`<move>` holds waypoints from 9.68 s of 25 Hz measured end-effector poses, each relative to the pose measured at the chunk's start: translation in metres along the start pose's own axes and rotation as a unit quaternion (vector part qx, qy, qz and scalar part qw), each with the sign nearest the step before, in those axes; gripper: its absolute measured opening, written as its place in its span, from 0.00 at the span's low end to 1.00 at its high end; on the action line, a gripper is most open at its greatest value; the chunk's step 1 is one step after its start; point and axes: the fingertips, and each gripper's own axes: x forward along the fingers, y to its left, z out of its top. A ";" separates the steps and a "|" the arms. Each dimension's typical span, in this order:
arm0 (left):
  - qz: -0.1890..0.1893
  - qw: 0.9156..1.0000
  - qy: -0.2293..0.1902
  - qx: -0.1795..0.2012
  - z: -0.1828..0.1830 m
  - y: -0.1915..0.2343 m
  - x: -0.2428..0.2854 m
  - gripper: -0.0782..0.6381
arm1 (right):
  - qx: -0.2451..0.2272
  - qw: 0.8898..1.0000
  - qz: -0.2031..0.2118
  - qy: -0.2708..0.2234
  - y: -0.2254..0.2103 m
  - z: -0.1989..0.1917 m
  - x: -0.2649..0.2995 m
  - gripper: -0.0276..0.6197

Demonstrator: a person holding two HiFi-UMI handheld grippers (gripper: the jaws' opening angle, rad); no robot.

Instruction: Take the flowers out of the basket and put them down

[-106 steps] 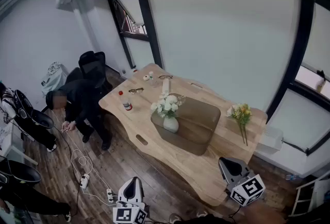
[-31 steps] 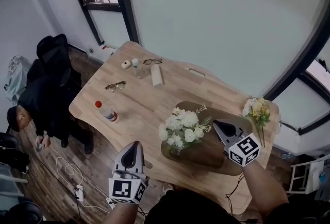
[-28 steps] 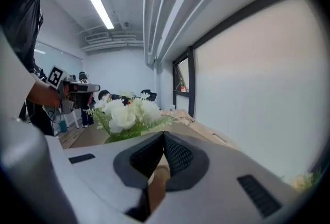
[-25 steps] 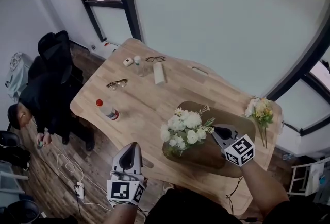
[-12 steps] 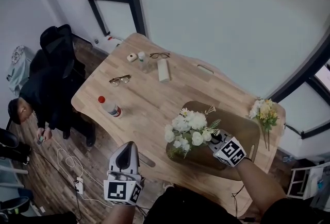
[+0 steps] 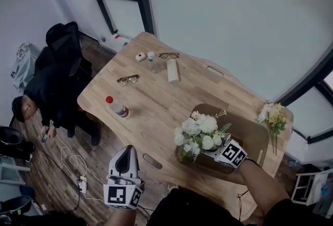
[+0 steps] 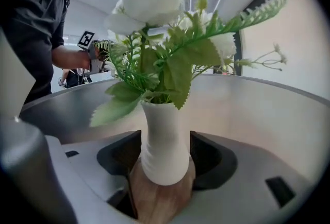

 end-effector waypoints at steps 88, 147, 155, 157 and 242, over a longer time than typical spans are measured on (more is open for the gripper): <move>-0.324 0.943 -0.066 0.036 0.070 -0.267 0.073 0.11 | 0.064 0.930 -0.349 -0.100 -0.011 0.100 -0.318 0.44; -0.463 0.884 0.004 0.071 -0.007 -0.449 0.102 0.11 | 0.217 0.847 -0.483 -0.051 0.012 -0.145 -0.368 0.44; -0.462 0.883 0.017 0.080 -0.017 -0.450 0.099 0.11 | 0.232 0.849 -0.472 -0.043 0.017 -0.180 -0.348 0.44; -0.458 0.885 0.022 0.081 -0.020 -0.447 0.098 0.11 | 0.234 0.851 -0.468 -0.041 0.018 -0.186 -0.340 0.44; -0.476 0.877 0.016 0.068 -0.026 -0.389 0.018 0.11 | 0.286 0.723 -0.619 -0.112 0.153 -0.146 -0.422 0.08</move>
